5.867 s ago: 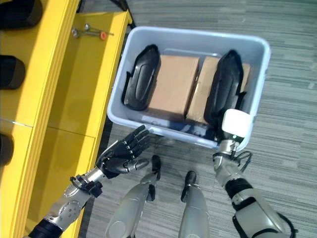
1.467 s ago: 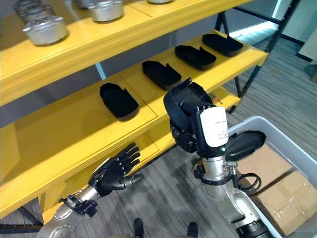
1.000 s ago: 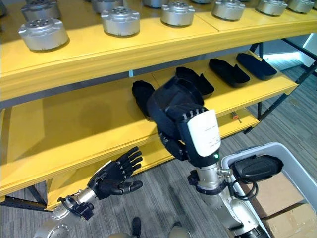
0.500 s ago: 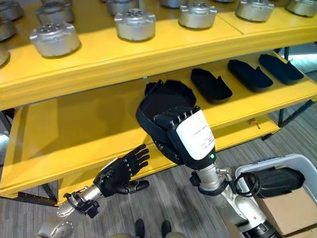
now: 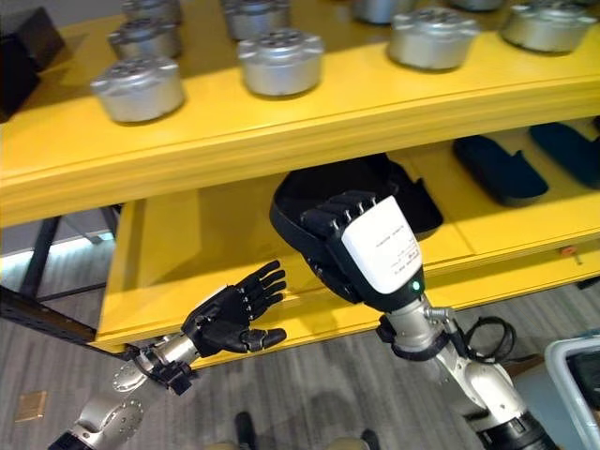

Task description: Move parts from the plastic box to the shelf.

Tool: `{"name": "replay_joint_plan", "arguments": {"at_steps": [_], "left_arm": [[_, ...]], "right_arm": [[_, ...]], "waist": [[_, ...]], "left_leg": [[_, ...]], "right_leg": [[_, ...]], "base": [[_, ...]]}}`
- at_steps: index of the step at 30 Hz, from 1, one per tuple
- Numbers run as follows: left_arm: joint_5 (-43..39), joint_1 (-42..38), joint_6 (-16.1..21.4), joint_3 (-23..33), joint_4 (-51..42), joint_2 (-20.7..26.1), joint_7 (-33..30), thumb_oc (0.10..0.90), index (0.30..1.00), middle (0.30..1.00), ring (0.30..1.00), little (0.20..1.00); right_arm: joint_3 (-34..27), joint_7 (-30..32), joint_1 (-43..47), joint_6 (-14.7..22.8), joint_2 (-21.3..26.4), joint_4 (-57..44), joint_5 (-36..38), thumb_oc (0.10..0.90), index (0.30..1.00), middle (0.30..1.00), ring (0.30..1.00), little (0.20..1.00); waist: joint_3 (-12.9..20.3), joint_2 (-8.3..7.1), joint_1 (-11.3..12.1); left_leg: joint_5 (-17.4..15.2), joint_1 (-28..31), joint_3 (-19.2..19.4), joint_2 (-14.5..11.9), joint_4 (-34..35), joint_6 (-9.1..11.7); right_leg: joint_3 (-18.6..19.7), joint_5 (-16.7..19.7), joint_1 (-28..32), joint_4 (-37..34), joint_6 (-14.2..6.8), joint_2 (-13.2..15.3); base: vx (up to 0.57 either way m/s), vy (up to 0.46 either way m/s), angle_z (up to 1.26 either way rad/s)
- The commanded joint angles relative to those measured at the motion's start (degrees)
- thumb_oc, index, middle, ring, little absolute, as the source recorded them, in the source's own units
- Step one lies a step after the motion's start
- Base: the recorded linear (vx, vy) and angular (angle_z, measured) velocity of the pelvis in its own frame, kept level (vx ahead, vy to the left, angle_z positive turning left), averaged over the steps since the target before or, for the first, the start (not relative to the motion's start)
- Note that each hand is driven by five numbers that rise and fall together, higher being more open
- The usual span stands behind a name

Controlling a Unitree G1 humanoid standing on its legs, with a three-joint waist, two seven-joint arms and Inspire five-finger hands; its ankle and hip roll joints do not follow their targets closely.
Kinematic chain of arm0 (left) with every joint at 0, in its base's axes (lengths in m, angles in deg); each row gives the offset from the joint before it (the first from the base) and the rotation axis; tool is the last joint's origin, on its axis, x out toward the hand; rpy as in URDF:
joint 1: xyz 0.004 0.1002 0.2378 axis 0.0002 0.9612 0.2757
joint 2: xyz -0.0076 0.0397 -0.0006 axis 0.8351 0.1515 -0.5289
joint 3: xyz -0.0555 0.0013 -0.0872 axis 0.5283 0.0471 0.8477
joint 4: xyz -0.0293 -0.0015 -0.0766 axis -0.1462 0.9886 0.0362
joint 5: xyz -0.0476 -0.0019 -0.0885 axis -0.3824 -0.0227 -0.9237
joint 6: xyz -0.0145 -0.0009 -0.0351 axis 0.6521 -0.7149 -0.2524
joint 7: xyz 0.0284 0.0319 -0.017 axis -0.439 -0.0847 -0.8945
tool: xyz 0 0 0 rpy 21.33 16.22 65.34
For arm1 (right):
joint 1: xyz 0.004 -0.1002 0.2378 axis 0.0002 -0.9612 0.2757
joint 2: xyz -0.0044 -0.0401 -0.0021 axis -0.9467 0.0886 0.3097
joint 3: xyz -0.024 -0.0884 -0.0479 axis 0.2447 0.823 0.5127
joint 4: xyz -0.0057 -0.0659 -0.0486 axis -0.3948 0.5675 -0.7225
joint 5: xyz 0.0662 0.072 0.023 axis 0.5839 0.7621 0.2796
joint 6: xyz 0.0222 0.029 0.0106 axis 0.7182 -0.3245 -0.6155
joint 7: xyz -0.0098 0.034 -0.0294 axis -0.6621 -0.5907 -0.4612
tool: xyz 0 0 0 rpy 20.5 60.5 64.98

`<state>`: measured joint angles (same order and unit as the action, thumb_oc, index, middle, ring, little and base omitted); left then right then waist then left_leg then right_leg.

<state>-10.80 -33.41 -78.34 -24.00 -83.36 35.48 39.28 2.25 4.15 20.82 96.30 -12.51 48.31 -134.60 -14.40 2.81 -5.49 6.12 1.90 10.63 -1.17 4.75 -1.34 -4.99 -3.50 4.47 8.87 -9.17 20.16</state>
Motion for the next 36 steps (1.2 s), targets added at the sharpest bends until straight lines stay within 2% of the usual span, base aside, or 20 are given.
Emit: {"name": "replay_joint_plan", "arguments": {"at_steps": [1,4,7,10,12,14,16,17,18,20,23,31,36], "left_arm": [[-0.7,0.1,8.2,4.9,-7.9,-0.6,0.6,0.9,1.0,1.0,1.0,1.0],[0.6,1.5,8.9,7.0,-7.8,0.0,-2.4,0.9,1.0,1.0,1.0,1.0],[-0.6,4.2,8.8,10.7,-7.5,-1.4,-5.4,0.9,1.0,1.0,1.0,1.0],[0.1,5.9,9.6,13.7,-6.0,-3.8,-7.0,0.9,1.0,1.0,1.0,1.0],[-0.3,6.3,9.6,14.2,-5.8,-4.2,-6.4,0.9,1.0,1.0,1.0,1.0],[1.1,7.0,10.5,14.6,-5.8,-4.2,-3.6,0.9,1.0,1.0,1.0,1.0],[1.5,6.0,10.7,14.0,-6.1,-3.7,-2.2,0.9,1.0,1.0,1.0,1.0],[1.6,5.6,10.7,13.9,-6.2,-3.6,-2.5,0.9,1.0,1.0,1.0,1.0],[1.0,4.1,10.3,13.7,-5.7,-3.6,-3.2,0.9,1.0,1.0,1.0,1.0],[0.6,3.5,10.6,13.4,-4.4,-3.7,-3.9,0.9,1.0,1.0,1.0,1.0],[0.4,4.3,10.2,13.3,-4.6,-3.9,-3.2,0.9,1.0,1.0,1.0,1.0],[-1.3,6.8,10.8,13.3,-5.4,-4.2,-2.1,0.9,1.0,1.0,1.0,1.0],[-1.6,7.5,11.7,13.2,-5.5,-4.1,-2.5,0.9,1.0,1.0,1.0,1.0]], "right_arm": [[-1.5,4.1,6.9,0.5,0.1,-5.4,0.5,0.4,0.3,0.3,0.3,0.3],[-1.5,3.5,6.1,-0.7,0.0,-5.5,0.4,0.4,0.3,0.3,0.3,0.3],[-1.6,2.5,6.1,-2.6,-0.1,-4.9,0.2,0.4,0.3,0.3,0.3,0.3],[-0.5,2.1,7.3,-3.6,-1.4,-2.9,-0.5,0.4,0.3,0.3,0.3,0.3],[0.0,2.2,8.1,-3.5,-1.6,-1.9,-1.0,0.4,0.3,0.3,0.3,0.3],[0.5,2.5,9.9,-3.6,-1.4,0.6,-1.0,0.4,0.3,0.3,0.3,0.3],[0.7,1.5,10.6,-3.6,-0.6,1.5,-2.5,0.4,0.3,0.3,0.3,0.3],[1.4,0.8,11.1,-3.8,-0.5,1.6,-3.3,0.4,0.3,0.3,0.3,0.3],[3.5,-1.7,13.9,-3.7,0.3,3.0,-3.1,0.4,0.3,0.3,0.3,0.3],[4.5,-4.5,15.8,-1.3,1.9,5.4,-2.4,0.4,0.3,0.3,0.3,0.3],[5.2,-9.3,16.9,0.9,4.9,6.2,-0.3,0.4,0.3,0.3,0.3,0.3],[10.7,-17.8,20.8,2.9,9.5,11.6,1.2,0.4,0.3,0.3,0.3,0.3],[12.3,-17.4,20.6,4.0,11.2,13.8,0.7,0.4,0.3,0.3,0.3,0.3]], "waist": [[6.3,-0.51,1.9],[6.6,-0.77,3.0],[6.3,-1.63,5.3],[5.9,-2.78,7.9],[5.5,-3.14,8.4],[5.2,-3.29,8.6],[5.0,-3.52,7.9],[4.9,-3.81,7.7],[4.6,-3.9,7.5],[5.1,-4.32,7.7],[5.9,-5.18,8.4],[6.2,-6.27,10.0],[5.9,-6.36,10.1]], "left_leg": [[-7.3,1.7,1.6,-4.1,-3.9,1.9],[-8.0,1.5,1.4,-3.0,-4.0,0.6],[-9.0,1.2,0.9,-1.6,-4.6,-1.0],[-9.8,1.1,1.4,-0.7,-4.8,-2.6],[-10.1,1.4,1.4,-0.5,-4.9,-2.8],[-9.7,1.2,-0.3,-0.8,-4.5,-2.4],[-9.6,0.8,-3.1,-1.0,-4.3,-1.5],[-9.6,1.2,-3.6,-1.0,-3.9,-1.2],[-9.6,2.1,-4.3,-2.1,-3.5,-0.3],[-9.1,2.5,-4.6,-3.3,-2.9,0.7],[-8.5,2.5,-4.8,-4.3,-2.6,2.2],[-6.8,2.6,-4.8,-7.1,-2.4,5.0],[-5.9,2.6,-5.0,-8.1,-2.3,5.6]], "right_leg": [[-1.6,0.4,-1.1,-2.4,0.9,-7.0],[-3.1,-0.2,-1.4,-0.6,1.1,-6.5],[-5.6,-0.8,-1.7,3.7,1.7,-5.8],[-8.9,2.5,-4.1,11.5,1.7,-3.7],[-8.7,2.3,-4.7,13.0,1.6,-3.5],[-6.4,2.1,-5.7,10.9,1.8,-6.1],[-2.8,1.1,-5.4,3.5,1.5,-8.8],[-1.6,3.7,-6.6,2.3,0.9,-8.8],[-0.2,4.2,-8.0,1.2,0.1,-9.1],[-0.7,2.5,-6.3,-1.2,0.3,-10.1],[-2.3,2.5,-3.5,-5.1,1.2,-10.6],[-5.5,2.4,0.5,-9.7,3.5,-12.6],[-6.1,2.1,1.1,-10.1,4.2,-13.4]], "base": [[0.07,0.197,0.09],[0.04,0.147,0.19],[0.04,0.14,0.42],[0.0,0.044,0.17],[0.0,-0.032,0.06],[-0.02,-0.163,0.08],[-0.02,-0.244,0.25],[0.0,-0.284,0.89],[0.02,-0.227,0.95],[0.05,-0.251,0.55],[0.05,-0.215,0.21],[0.02,-0.133,0.04],[0.0,-0.052,-0.02]]}}
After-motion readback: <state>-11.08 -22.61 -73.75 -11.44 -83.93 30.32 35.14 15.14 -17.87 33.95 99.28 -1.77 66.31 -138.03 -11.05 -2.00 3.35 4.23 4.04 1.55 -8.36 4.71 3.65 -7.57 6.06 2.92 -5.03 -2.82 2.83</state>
